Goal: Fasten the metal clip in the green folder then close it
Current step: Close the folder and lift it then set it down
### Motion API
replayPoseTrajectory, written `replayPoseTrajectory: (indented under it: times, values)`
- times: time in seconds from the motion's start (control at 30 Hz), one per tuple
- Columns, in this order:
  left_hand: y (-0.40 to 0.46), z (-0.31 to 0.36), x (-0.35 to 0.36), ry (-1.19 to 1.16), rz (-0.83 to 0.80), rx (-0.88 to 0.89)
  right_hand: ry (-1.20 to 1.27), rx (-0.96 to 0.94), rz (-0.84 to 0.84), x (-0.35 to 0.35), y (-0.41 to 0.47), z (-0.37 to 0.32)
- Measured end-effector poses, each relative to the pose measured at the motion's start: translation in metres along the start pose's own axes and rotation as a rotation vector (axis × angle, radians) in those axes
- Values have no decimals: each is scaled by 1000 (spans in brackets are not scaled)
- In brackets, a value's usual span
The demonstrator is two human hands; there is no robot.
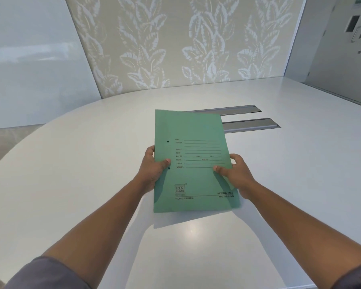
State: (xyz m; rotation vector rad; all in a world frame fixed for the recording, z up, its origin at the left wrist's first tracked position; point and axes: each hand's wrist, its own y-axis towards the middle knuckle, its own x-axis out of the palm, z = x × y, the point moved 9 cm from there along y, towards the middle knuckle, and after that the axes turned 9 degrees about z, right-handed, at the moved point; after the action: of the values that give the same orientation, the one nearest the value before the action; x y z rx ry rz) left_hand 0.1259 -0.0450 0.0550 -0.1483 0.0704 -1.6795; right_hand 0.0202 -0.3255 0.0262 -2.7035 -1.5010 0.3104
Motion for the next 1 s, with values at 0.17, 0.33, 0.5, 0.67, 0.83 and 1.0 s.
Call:
replayPoseTrajectory:
  times: [0.17,0.33,0.5,0.67,0.83,1.0]
  values:
    - [12,32,-22,-93,51,54,142,107,-185,21,-1,2]
    - [19,50,-36,-138,52,66,238,100,-211,43,0,-10]
    - [24,42,-49,-104,0,-26,231,47,-160,60,15,-34]
    - [36,24,-64,-62,12,-65,234,10,-117,78,38,-61]
    - [64,23,-97,51,278,-24,181,-1,-147,116,53,-79]
    - [93,37,-136,161,491,72,8,-37,-232,154,69,-82]
